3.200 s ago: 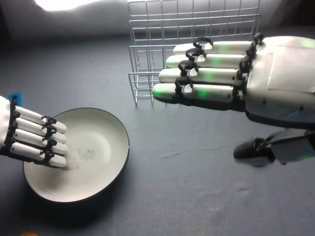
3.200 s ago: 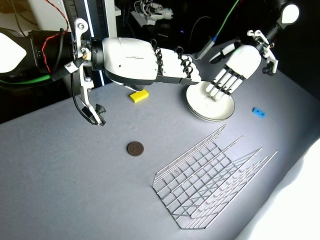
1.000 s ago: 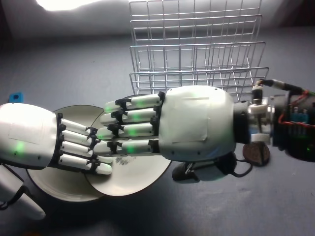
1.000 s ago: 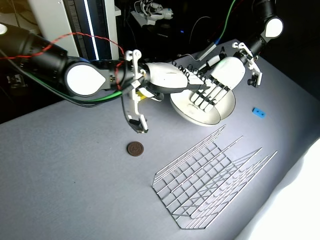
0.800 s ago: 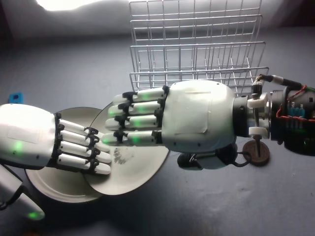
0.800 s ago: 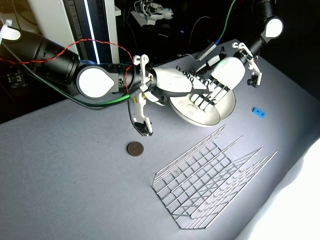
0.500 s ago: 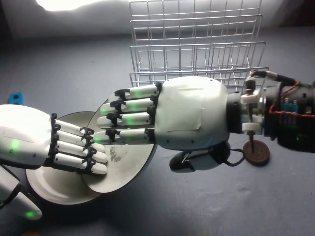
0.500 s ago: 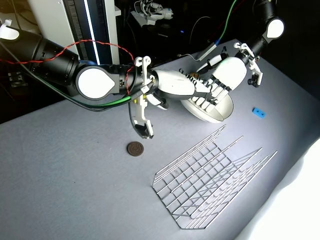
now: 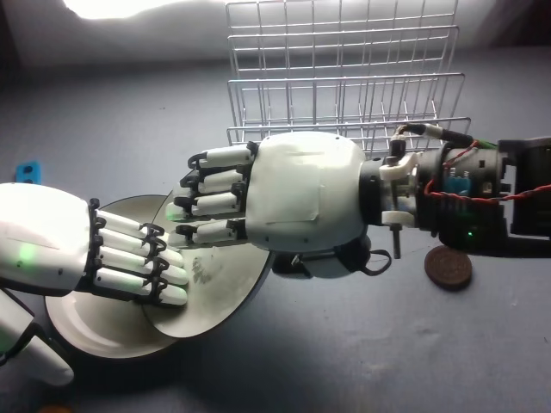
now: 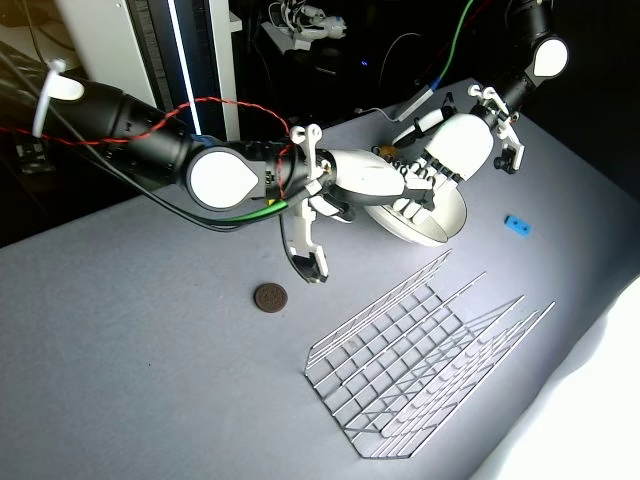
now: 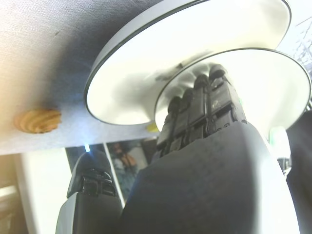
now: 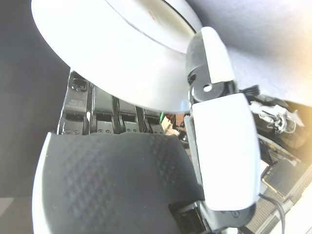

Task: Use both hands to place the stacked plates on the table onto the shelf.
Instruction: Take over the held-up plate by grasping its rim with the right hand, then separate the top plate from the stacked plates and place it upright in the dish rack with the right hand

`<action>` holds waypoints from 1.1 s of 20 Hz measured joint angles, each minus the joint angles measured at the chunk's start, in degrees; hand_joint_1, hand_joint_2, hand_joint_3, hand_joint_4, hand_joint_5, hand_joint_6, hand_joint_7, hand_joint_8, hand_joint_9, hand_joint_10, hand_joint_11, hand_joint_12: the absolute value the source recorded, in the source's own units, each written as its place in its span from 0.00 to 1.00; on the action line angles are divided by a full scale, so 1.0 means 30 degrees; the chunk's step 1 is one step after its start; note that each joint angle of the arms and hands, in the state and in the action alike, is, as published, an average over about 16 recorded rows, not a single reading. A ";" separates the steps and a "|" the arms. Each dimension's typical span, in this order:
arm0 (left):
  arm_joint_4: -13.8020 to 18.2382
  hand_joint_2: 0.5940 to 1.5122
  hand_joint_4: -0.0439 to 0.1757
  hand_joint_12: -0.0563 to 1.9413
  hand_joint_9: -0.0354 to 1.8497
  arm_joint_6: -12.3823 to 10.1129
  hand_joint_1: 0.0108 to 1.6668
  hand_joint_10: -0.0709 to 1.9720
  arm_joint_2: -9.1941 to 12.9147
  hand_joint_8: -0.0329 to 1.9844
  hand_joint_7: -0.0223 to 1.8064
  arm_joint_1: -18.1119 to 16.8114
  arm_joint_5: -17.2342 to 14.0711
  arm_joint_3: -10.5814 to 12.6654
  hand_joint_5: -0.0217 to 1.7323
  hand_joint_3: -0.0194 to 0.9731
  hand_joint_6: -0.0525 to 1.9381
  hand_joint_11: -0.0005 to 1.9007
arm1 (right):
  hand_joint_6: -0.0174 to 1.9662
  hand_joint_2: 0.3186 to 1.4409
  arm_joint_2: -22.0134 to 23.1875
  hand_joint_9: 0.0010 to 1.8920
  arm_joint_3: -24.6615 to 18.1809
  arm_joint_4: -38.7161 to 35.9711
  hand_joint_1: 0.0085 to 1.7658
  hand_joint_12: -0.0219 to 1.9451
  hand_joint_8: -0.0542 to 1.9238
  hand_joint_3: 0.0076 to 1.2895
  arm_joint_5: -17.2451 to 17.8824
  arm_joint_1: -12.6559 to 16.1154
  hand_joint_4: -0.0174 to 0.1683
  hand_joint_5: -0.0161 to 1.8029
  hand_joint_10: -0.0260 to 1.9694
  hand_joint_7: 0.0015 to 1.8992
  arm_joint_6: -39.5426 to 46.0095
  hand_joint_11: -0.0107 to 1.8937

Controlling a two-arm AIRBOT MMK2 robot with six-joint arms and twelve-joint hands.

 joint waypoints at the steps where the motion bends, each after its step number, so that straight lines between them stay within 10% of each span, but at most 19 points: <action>1: -0.0017 0.66 0.18 0.03 0.03 -0.0008 0.00 0.03 -0.0001 0.01 0.00 0.0000 -0.0005 0.0005 0.02 0.04 0.02 0.01 | 0.02 0.71 -0.0158 0.18 0.0155 0.0013 0.61 0.48 0.04 0.01 0.0028 0.0005 0.12 0.21 0.04 0.18 -0.0055 0.06; 11: -0.0154 0.66 0.19 0.02 0.03 -0.0108 0.00 0.03 0.0011 0.01 0.01 -0.0158 -0.0002 0.0106 0.02 0.04 0.03 0.01 | 0.22 0.66 -0.1018 0.51 0.0920 0.0179 0.64 0.62 0.20 0.01 0.0685 0.0065 0.10 0.43 0.05 0.45 -0.0199 0.30; 22: -0.0310 0.68 0.21 0.02 0.03 -0.0381 0.00 0.04 0.1395 0.01 0.02 -0.1836 0.0183 0.0121 0.02 0.04 0.03 0.01 | 0.43 0.61 -0.1114 0.64 0.0908 0.0733 0.64 0.60 0.41 0.00 0.1309 0.0138 0.13 0.47 0.03 0.50 -0.0107 0.44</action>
